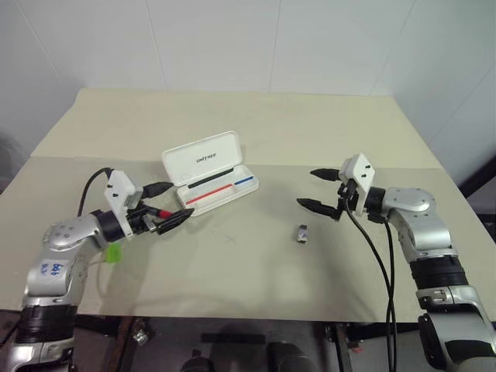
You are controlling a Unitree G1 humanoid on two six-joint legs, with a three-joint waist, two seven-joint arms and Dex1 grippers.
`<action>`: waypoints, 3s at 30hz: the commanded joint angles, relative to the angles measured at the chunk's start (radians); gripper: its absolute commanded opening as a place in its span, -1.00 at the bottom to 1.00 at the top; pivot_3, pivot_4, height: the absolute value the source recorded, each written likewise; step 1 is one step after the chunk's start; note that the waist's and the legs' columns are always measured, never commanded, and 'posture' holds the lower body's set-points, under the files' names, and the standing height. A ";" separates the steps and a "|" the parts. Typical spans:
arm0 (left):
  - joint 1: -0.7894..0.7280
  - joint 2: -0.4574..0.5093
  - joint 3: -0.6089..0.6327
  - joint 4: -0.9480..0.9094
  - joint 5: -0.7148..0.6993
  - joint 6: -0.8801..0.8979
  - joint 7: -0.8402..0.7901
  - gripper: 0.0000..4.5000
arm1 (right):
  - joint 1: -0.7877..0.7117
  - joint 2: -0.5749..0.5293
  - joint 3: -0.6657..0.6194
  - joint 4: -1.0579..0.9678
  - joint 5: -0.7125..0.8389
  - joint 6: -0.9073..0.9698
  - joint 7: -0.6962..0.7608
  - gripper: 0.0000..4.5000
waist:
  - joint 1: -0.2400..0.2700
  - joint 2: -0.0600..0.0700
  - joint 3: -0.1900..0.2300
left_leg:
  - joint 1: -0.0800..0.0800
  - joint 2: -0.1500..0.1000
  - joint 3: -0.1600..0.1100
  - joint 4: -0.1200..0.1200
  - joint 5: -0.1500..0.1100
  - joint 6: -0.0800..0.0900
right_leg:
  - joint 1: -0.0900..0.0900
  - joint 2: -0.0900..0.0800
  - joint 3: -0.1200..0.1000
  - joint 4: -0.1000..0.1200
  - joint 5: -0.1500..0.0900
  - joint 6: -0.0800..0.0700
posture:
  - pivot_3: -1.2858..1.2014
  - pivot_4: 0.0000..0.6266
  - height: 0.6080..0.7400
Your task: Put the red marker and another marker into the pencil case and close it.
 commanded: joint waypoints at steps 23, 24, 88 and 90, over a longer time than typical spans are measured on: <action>-0.150 -0.058 -0.171 0.132 0.115 0.032 -0.015 0.99 | 0.130 -0.064 -0.077 -0.244 0.145 0.097 0.004 1.00 | 0.030 0.000 0.000 | 0.000 -0.001 0.000 0.005 0.000 0.001 | 0.000 0.000 0.000 0.000 0.000 0.000 | 0.03 -0.52 1.00; -0.165 -0.062 -0.180 0.154 0.123 0.027 -0.018 0.99 | 0.135 -0.078 -0.079 -0.236 0.141 0.091 0.016 1.00 | 0.032 0.000 0.000 | 0.000 -0.001 0.000 0.006 0.000 0.001 | 0.000 0.000 0.000 0.000 0.000 0.000 | 0.03 -0.52 1.00; -0.363 -0.107 -0.345 0.141 0.421 -0.077 -0.261 -0.98 | 0.224 -0.203 -0.171 -0.306 0.251 0.164 0.066 1.00 | 0.051 0.000 0.001 | -0.003 -0.003 0.003 0.013 -0.002 0.004 | 0.002 0.000 0.005 0.002 0.003 0.005 | 0.03 -0.52 1.00; -0.302 -0.086 -0.360 0.048 0.420 -0.050 -0.268 -0.98 | 0.228 -0.220 -0.180 -0.301 0.251 0.161 0.072 1.00 | 0.051 0.000 0.001 | -0.002 -0.003 0.003 0.013 -0.003 0.006 | 0.002 0.000 0.006 0.002 0.003 0.005 | 0.03 -0.52 1.00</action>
